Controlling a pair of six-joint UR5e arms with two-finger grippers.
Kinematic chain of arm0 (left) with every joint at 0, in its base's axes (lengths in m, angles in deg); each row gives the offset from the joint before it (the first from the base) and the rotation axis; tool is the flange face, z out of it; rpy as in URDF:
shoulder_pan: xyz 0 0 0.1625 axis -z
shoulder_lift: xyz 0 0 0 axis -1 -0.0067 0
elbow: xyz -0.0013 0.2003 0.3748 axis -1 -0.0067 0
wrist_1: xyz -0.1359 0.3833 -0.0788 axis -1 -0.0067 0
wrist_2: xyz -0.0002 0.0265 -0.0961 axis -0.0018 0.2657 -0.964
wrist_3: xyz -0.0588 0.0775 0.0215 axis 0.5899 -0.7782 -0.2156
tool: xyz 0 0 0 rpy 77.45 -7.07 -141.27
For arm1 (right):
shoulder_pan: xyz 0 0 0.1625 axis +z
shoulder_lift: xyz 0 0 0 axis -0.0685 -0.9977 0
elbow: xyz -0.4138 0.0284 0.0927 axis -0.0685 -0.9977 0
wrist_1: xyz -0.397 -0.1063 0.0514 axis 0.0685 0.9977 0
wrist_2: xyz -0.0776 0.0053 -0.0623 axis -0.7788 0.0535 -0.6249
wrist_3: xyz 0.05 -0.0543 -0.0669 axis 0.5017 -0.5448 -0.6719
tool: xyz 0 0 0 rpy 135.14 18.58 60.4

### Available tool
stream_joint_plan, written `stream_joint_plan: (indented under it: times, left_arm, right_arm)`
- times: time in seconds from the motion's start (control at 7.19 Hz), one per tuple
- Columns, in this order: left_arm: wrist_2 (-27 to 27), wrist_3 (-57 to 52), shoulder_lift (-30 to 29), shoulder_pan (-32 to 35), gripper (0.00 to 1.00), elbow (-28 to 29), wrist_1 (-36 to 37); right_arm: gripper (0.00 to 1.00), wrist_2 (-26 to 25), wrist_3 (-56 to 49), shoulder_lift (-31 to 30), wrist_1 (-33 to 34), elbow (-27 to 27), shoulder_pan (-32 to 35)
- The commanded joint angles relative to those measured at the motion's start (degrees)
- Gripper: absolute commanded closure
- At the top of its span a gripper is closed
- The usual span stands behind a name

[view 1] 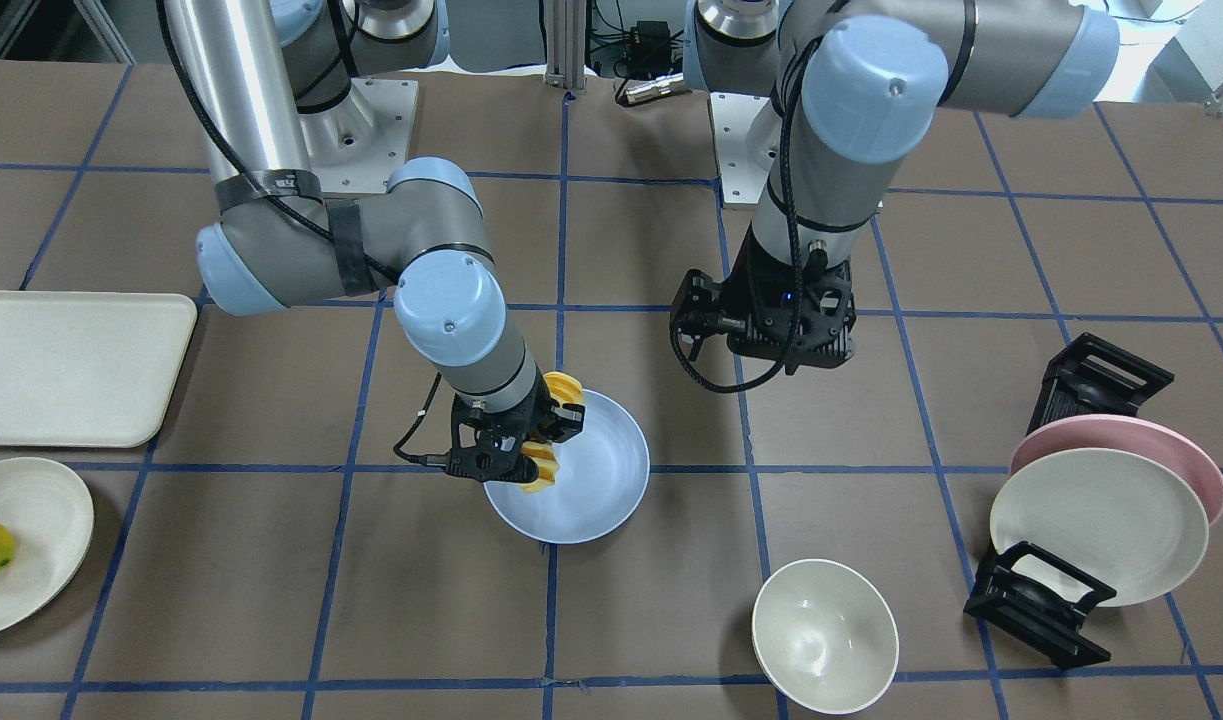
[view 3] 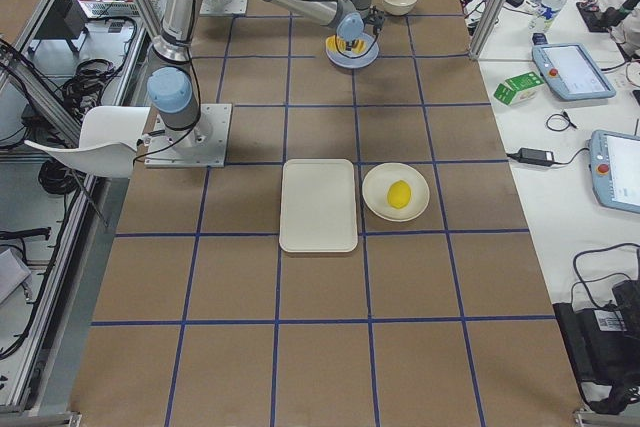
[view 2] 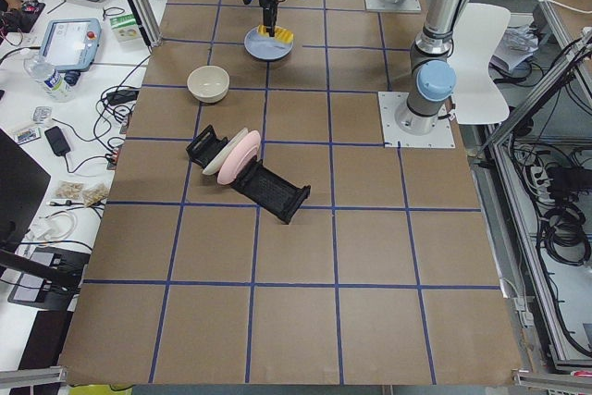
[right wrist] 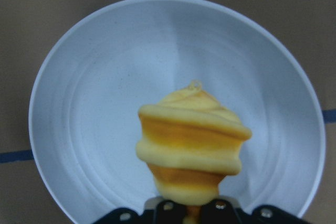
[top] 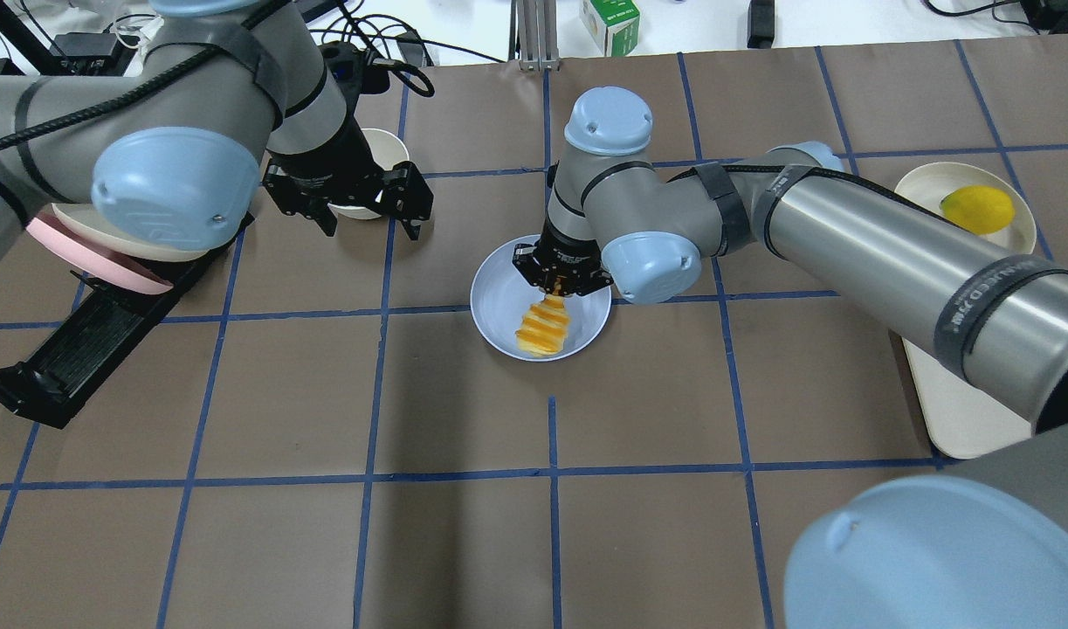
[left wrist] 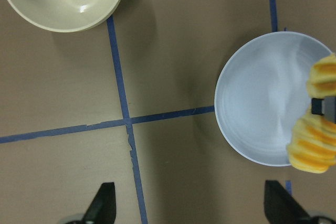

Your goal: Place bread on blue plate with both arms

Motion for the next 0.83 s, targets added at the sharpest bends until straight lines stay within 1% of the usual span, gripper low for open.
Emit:
stream_joint_plan:
  times: [0.0,0.28,0.42,0.56,0.7]
  left_arm:
    - [1.89,-0.06,1.76,-0.53,0.00,0.72,-3.72]
    - [1.99,0.03,2.72,-0.53,0.00,0.55,-3.90]
    - [1.82,-0.58,2.64,-0.79,0.00,0.81,-3.73]
    - [1.64,-0.76,2.38,-1.75,0.00,1.07,-3.90]
    - [1.46,-1.46,1.68,-2.20,0.00,2.38,-4.16]
  right_arm:
    - [0.01,-0.49,1.27,1.39,3.23,-0.19,0.24]
    - [0.00,-0.50,1.09,-0.26,2.20,-0.89,0.15]
    - [0.00,-0.50,-0.04,-3.06,1.41,-1.24,-1.50]
    - [0.00,-0.50,-3.97,-5.61,-1.82,-0.90,-2.65]
    - [0.00,-0.41,-3.14,-5.81,-1.94,0.93,-2.49]
